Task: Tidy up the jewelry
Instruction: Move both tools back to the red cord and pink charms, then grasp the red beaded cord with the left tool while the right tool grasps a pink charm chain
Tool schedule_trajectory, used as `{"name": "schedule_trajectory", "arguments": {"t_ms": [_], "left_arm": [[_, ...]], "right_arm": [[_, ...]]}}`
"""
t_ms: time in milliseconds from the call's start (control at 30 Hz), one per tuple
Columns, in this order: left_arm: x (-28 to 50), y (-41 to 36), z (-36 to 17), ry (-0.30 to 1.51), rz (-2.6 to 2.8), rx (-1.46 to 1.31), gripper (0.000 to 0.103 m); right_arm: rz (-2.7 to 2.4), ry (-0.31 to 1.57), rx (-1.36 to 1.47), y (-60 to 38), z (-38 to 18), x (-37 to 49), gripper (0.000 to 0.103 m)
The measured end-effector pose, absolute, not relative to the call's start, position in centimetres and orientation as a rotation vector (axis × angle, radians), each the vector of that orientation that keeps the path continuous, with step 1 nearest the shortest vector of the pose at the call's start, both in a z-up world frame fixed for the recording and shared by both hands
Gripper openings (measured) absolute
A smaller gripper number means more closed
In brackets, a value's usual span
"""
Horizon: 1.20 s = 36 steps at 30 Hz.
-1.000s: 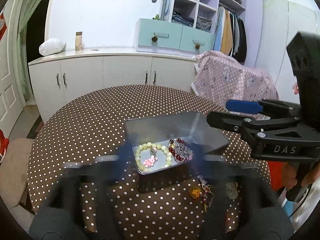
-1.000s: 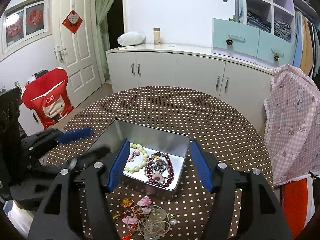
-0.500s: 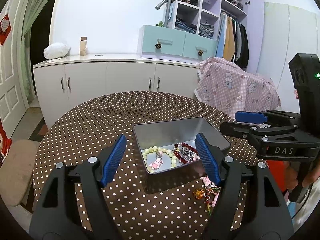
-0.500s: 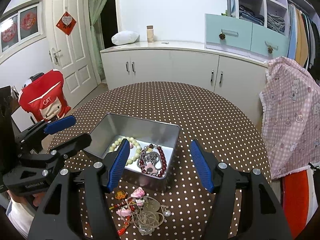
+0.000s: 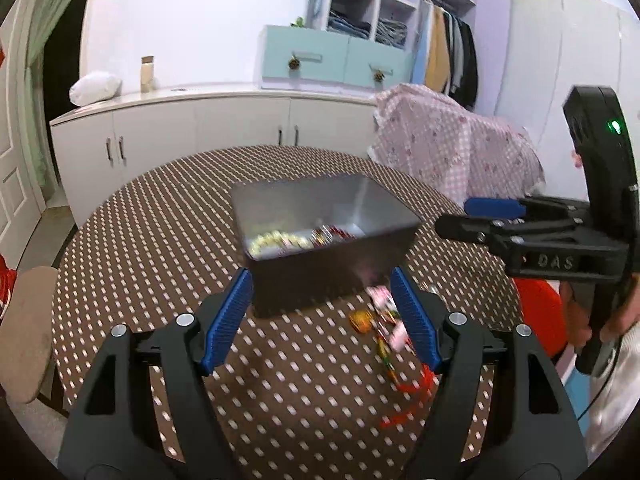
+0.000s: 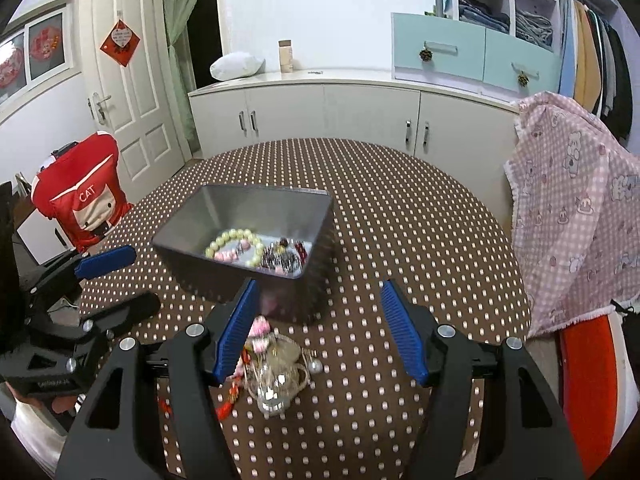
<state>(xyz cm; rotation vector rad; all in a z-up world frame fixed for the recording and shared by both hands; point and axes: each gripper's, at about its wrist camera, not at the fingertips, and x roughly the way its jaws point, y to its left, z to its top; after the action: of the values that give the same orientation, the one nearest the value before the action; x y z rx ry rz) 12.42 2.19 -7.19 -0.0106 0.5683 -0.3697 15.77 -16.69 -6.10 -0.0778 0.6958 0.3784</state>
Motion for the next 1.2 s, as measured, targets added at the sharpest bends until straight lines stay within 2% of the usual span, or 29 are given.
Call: {"name": "schedule_trajectory", "arguments": {"t_ms": [200,300,367,567,600,667,733,833,1100,1133,1200], "left_arm": [[11.1,0.7,-8.6,0.610,-0.399,0.041,0.071],[10.9,0.2,-9.0,0.638,-0.409,0.043,0.063],[11.1,-0.2,-9.4,0.668,-0.411,0.041,0.062],[11.6,-1.7,-10.6,0.734,-0.412,0.044,0.043],[11.8,-2.2,-10.9,0.757,-0.403,0.050,0.035],[12.2,-2.5,-11.5,0.780,-0.390,0.055,0.030],[12.1,-2.8,-11.9,0.746,-0.346,0.071,0.014],[12.1,-2.6,-12.0,0.730,-0.321,0.060,0.005],[11.6,-0.7,-10.9,0.677,-0.292,-0.015,0.005],[11.6,-0.4,-10.8,0.670,-0.288,-0.023,0.005],[11.5,0.2,-10.4,0.655,-0.289,-0.042,0.005]], "right_arm": [[0.378,0.724,-0.068,-17.1,-7.3,14.5,0.064],[0.382,0.735,-0.065,-17.1,-7.8,13.9,0.064],[0.389,0.742,-0.062,-17.1,-8.1,13.5,0.064],[0.397,0.760,-0.072,-16.6,-8.9,12.8,0.064],[0.399,0.763,-0.073,-16.5,-9.0,12.6,0.064],[0.401,0.766,-0.076,-16.4,-9.1,12.4,0.064],[0.402,0.768,-0.078,-16.4,-9.3,12.3,0.064],[0.401,0.771,-0.080,-16.4,-9.4,12.2,0.064],[0.437,0.766,-0.087,-15.7,-10.0,11.7,0.063],[0.446,0.763,-0.093,-15.5,-10.0,11.6,0.062],[0.465,0.757,-0.110,-15.0,-10.1,11.4,0.049]]}}
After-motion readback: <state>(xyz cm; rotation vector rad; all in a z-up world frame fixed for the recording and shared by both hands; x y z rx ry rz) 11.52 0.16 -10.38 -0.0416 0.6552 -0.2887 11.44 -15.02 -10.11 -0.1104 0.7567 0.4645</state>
